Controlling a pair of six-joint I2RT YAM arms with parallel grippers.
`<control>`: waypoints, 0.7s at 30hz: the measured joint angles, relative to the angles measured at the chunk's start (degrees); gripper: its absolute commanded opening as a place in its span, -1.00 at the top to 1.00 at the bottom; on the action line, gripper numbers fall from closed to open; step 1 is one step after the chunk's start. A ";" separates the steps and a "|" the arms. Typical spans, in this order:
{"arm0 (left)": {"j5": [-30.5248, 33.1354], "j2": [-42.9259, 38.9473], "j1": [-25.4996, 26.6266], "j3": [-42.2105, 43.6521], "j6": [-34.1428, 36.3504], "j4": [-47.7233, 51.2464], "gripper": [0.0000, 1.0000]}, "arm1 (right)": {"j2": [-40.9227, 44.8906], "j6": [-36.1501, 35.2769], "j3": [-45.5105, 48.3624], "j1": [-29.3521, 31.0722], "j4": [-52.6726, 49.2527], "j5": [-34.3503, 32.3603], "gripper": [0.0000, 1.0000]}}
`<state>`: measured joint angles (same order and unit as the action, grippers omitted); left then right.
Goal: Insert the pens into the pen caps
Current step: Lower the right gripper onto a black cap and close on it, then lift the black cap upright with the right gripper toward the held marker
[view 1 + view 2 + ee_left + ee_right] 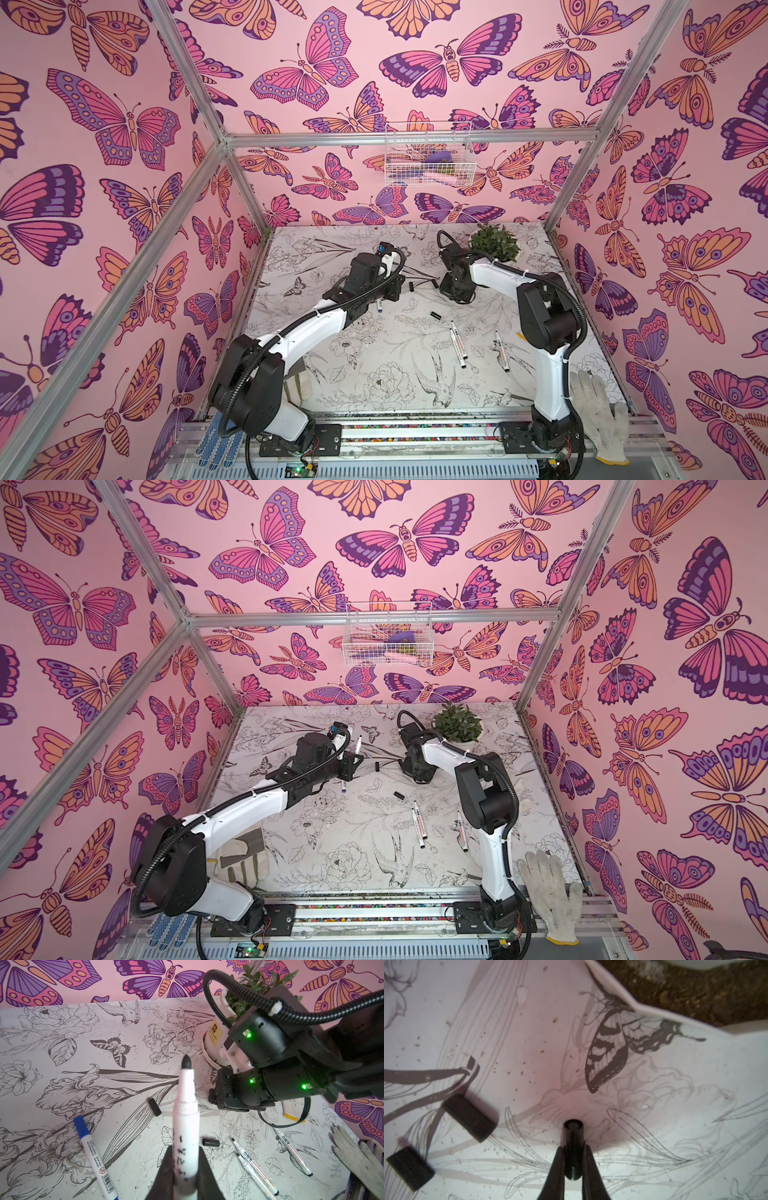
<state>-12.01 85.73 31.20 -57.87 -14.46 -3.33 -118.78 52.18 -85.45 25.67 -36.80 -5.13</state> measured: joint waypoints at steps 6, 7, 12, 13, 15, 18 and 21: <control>-7.56 0.83 0.00 0.00 1.88 0.00 1.00 | 14.78 -5.88 13.68 2.64 7.61 3.23 1.00; -9.07 1.11 0.15 0.00 2.23 0.02 1.00 | 18.80 -6.86 15.69 2.91 9.49 3.98 1.00; -13.94 2.14 2.75 -0.02 4.72 0.13 1.00 | 36.83 -12.76 20.76 2.95 18.99 6.36 1.00; -14.82 2.38 3.78 -0.09 5.31 0.13 1.00 | 39.85 -13.79 21.53 2.91 21.14 6.58 1.00; -16.15 2.93 5.29 -0.46 5.88 0.20 1.00 | 44.44 -15.06 22.95 2.43 24.79 8.09 1.00; -17.70 4.15 6.49 -1.53 6.03 0.02 1.00 | 46.69 -15.34 23.52 0.79 27.98 11.76 1.00; -18.29 4.46 6.56 -1.99 5.62 -0.26 1.00 | 46.07 -15.32 24.26 -0.28 29.53 15.02 1.00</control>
<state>-30.30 90.19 37.76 -59.86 -8.84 -3.60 -72.71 36.86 -61.19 25.39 -7.27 9.89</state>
